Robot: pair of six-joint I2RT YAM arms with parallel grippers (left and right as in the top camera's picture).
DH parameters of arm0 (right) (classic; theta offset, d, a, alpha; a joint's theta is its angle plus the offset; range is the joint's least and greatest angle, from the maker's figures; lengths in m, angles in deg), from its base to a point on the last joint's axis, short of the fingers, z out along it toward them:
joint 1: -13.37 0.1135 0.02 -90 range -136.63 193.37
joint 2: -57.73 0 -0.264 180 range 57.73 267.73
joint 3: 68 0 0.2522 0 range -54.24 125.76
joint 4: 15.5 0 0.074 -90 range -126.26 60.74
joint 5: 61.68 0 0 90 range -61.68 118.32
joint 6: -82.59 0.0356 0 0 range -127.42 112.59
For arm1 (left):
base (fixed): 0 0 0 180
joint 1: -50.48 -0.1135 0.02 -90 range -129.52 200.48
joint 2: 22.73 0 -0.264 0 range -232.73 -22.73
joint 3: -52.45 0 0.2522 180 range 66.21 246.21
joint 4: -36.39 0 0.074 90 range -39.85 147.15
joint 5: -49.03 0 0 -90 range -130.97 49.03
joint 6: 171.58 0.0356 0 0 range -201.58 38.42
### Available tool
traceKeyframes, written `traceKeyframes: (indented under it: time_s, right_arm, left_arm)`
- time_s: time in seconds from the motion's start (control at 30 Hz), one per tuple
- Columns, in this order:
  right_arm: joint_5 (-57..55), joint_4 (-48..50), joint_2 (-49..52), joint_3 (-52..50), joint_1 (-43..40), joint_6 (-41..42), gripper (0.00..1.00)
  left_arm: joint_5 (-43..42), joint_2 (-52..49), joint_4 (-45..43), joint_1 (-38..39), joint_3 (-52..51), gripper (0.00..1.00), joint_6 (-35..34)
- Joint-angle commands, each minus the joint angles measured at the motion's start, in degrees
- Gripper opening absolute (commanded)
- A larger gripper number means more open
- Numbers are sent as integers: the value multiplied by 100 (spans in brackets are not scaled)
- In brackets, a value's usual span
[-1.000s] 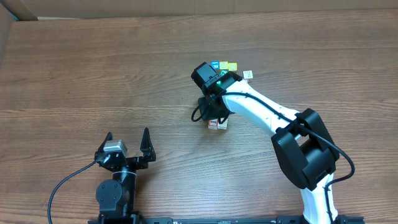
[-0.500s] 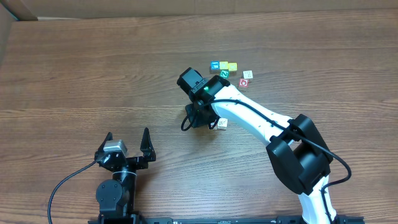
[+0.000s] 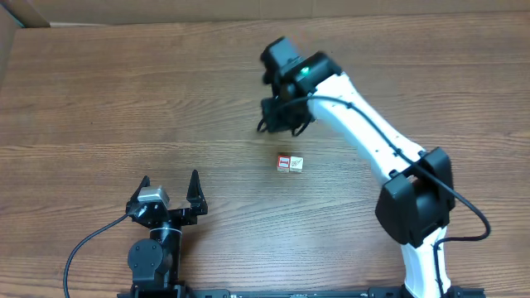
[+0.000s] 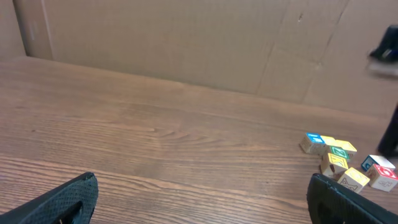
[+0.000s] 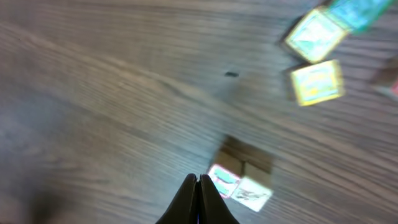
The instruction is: Flip 4 blocks
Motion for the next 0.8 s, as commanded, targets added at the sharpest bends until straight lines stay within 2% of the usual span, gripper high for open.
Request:
traceKeyframes:
  time_s: [0.0,0.37,0.77]
  right_arm:
    - [-404,376,72,-614,531,-127,4]
    - [-2039,1412,72,-1779,1123,-127,4]
    - [-2002,1434,72,-1888,1134,-127,4]
  left_arm:
    - [-66,52,-7,39,-20,100,109]
    - [-66,52,-7,39,-20,100,109]
    - [-66,52,-7,39,-20,100,109]
